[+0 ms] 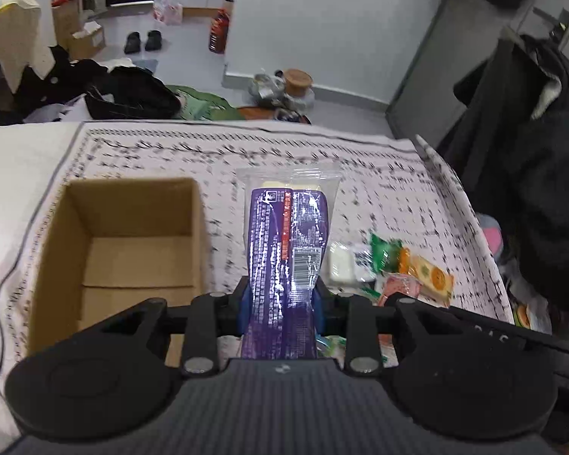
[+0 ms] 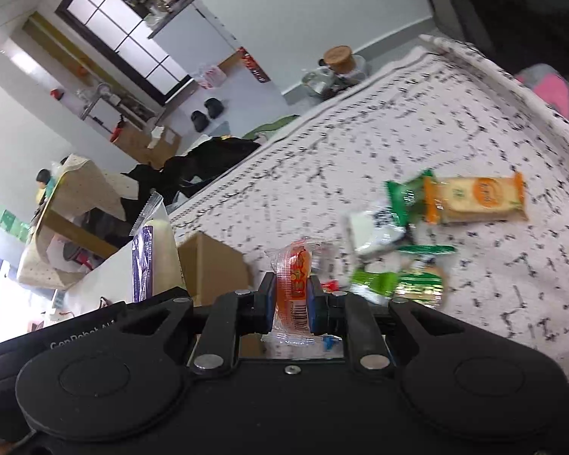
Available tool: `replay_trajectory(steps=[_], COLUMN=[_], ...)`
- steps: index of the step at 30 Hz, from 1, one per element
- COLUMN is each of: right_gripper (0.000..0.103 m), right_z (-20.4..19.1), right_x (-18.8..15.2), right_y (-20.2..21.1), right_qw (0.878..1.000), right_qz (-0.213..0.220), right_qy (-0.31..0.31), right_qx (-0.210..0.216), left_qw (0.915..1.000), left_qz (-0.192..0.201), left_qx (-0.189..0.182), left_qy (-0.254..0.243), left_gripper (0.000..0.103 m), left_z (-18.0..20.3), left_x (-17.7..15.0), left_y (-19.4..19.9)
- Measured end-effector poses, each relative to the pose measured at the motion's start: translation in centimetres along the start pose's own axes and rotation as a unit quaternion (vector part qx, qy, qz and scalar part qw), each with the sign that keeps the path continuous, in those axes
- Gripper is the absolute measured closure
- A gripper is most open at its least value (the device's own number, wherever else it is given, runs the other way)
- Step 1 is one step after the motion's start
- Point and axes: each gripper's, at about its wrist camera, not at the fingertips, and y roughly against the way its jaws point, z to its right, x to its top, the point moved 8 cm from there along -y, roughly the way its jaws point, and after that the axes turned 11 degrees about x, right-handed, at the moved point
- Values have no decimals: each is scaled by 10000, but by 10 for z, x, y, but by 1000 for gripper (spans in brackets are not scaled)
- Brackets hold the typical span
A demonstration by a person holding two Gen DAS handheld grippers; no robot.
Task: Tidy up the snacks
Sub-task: 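Drop the purple bar into the box with left gripper while right drops orange packet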
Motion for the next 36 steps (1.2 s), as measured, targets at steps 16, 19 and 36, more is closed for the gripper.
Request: replay_trajectory(steps=[16,19,36], right_gripper=[87,87,87], right_z=[-71,-82,-118], right_x=[-7,-10,-23], right_y=[-48,-58,-107], right_qw=[9987,9983,9934], right_qz=[-184,-244,-659], right_qy=[471,523,917], right_qx=[62,76,-186], left_qw=[9977,9971,9943], left_qz=[196,148,129], left_qx=[314,325,387], left_qy=[563,676,980], left_gripper=[73,73,68], left_z=[-100,-118,-172], left_x=[23,24,24], left_y=[-5,-11,-51])
